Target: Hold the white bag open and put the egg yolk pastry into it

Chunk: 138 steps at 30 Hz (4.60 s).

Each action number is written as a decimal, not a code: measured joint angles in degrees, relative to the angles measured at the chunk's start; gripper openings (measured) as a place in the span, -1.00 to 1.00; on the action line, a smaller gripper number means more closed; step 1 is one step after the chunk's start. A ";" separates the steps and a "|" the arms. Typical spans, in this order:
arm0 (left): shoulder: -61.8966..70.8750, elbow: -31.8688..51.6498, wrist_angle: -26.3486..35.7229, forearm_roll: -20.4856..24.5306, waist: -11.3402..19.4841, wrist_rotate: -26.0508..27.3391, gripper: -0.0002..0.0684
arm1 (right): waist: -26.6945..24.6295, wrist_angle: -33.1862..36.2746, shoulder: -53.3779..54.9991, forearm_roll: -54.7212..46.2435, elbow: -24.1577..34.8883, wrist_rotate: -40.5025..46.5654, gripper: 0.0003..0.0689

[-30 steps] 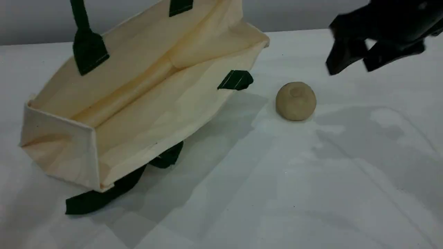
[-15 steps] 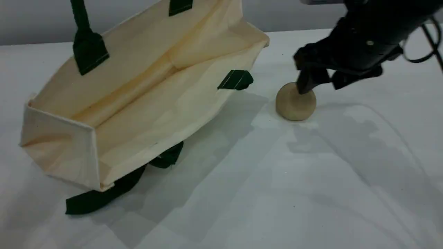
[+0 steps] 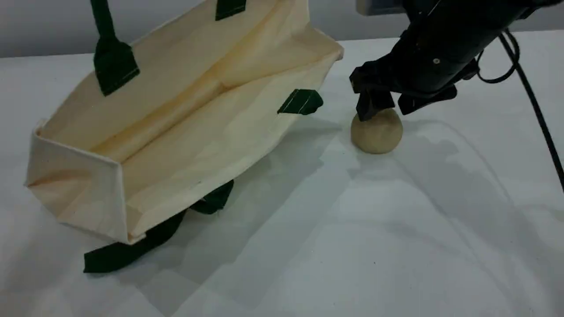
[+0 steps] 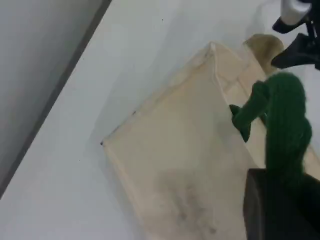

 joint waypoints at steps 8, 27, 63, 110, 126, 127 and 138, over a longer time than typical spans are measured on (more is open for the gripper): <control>0.00 0.00 0.00 0.00 0.00 -1.29 -0.73 | -0.05 0.91 4.36 -0.05 -3.54 0.00 0.40; 0.00 0.00 0.00 0.19 0.00 -1.14 -0.73 | -0.05 -0.89 8.02 -0.44 -4.26 -1.63 -0.31; 0.00 0.00 0.00 0.62 0.00 -1.09 -0.73 | -0.28 5.94 -5.80 -3.98 -3.96 -2.54 -0.97; 0.00 0.00 0.00 0.43 0.00 -1.61 -0.73 | 1.12 3.75 5.49 6.61 -4.69 -2.78 0.71; 0.00 0.00 0.00 0.15 0.00 -1.56 -0.73 | 2.64 0.76 10.09 5.97 -4.84 -3.17 0.62; 0.00 0.00 0.00 0.15 0.00 -1.56 -0.73 | 2.64 0.72 10.14 5.97 -4.84 -3.17 0.56; 0.00 0.00 0.00 0.20 0.00 -1.50 -0.73 | 2.58 0.88 10.27 5.68 -4.74 -4.87 0.01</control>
